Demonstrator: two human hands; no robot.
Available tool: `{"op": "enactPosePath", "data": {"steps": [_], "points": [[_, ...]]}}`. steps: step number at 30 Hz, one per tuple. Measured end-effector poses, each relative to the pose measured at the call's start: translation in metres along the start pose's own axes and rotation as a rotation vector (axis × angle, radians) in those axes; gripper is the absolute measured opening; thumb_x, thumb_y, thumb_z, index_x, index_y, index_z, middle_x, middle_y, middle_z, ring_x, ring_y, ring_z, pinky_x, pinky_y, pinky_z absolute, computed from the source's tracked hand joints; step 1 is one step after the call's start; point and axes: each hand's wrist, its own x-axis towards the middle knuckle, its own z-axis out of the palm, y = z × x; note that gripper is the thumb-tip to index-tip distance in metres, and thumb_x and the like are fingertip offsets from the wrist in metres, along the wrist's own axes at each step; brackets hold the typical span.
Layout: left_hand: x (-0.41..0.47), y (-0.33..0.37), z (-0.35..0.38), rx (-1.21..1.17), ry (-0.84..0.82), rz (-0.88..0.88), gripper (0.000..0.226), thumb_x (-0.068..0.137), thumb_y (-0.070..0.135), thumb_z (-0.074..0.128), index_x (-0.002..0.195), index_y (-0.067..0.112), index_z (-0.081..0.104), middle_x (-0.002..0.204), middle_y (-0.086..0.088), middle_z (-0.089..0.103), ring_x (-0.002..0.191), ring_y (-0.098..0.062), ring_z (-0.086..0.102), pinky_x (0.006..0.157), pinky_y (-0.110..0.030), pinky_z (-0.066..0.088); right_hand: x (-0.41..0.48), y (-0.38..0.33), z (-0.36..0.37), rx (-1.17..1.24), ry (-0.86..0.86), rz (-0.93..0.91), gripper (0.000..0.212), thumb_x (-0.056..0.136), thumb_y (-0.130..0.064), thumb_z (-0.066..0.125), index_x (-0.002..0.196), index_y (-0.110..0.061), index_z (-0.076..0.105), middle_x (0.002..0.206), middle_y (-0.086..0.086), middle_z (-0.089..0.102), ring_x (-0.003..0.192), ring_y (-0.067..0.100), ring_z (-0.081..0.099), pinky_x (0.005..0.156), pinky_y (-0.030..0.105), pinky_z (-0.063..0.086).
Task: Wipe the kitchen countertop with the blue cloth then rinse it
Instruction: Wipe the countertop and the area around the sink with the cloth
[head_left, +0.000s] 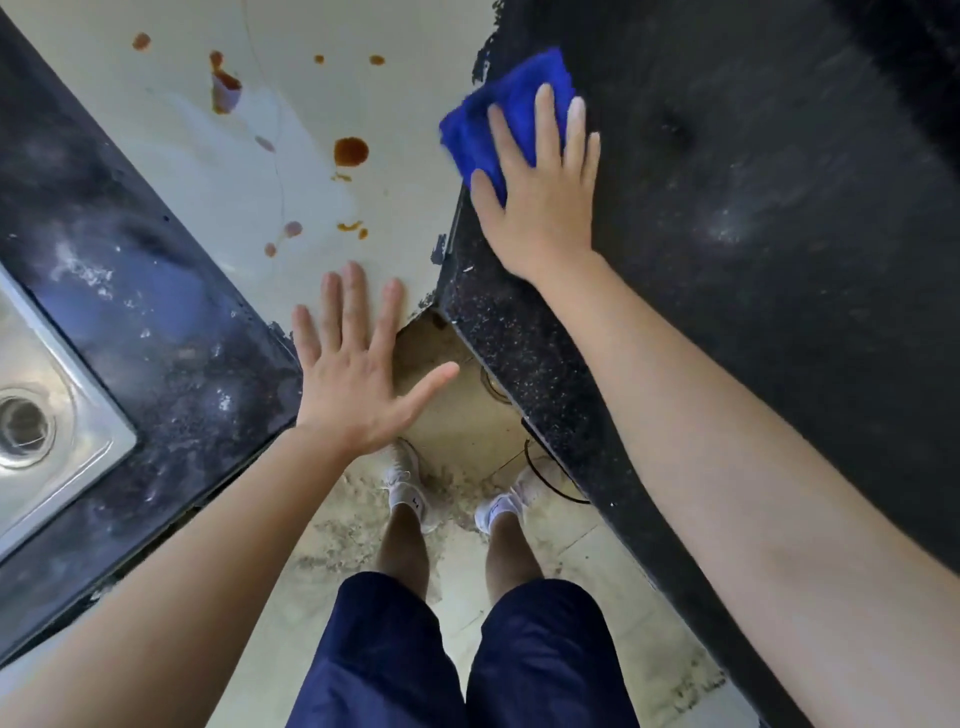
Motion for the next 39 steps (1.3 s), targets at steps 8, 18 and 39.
{"op": "enactPosePath", "data": {"steps": [8, 18, 39], "points": [[0.0, 0.004, 0.001, 0.004, 0.014, -0.017, 0.106, 0.077, 0.093, 0.014, 0.157, 0.03, -0.015, 0.161, -0.009, -0.029, 0.147, -0.026, -0.031, 0.119, -0.061, -0.009, -0.161, 0.148, -0.028, -0.052, -0.165, -0.575, 0.06, 0.098, -0.047, 0.051, 0.153, -0.027, 0.04, 0.165, 0.01, 0.02, 0.153, 0.038, 0.011, 0.12, 0.059, 0.015], [0.002, 0.004, 0.009, 0.042, 0.067, -0.02, 0.108, 0.077, 0.091, 0.029, 0.156, 0.032, -0.016, 0.163, -0.01, -0.023, 0.15, -0.029, -0.024, 0.119, -0.058, -0.01, -0.05, 0.103, -0.011, 0.076, 0.093, 0.222, 0.064, 0.094, -0.051, 0.034, 0.154, -0.03, 0.035, 0.165, 0.013, 0.018, 0.152, 0.042, 0.009, 0.122, 0.057, 0.007], [-0.041, -0.023, 0.024, 0.108, 0.043, 0.164, 0.102, 0.087, 0.071, 0.049, 0.158, 0.027, -0.009, 0.163, -0.015, -0.021, 0.15, -0.032, -0.021, 0.12, -0.055, -0.009, -0.353, 0.06, 0.021, 0.004, 0.292, 0.614, 0.051, 0.091, -0.043, 0.058, 0.134, -0.017, 0.063, 0.148, 0.019, 0.049, 0.13, 0.047, 0.042, 0.107, 0.054, 0.037]]}}
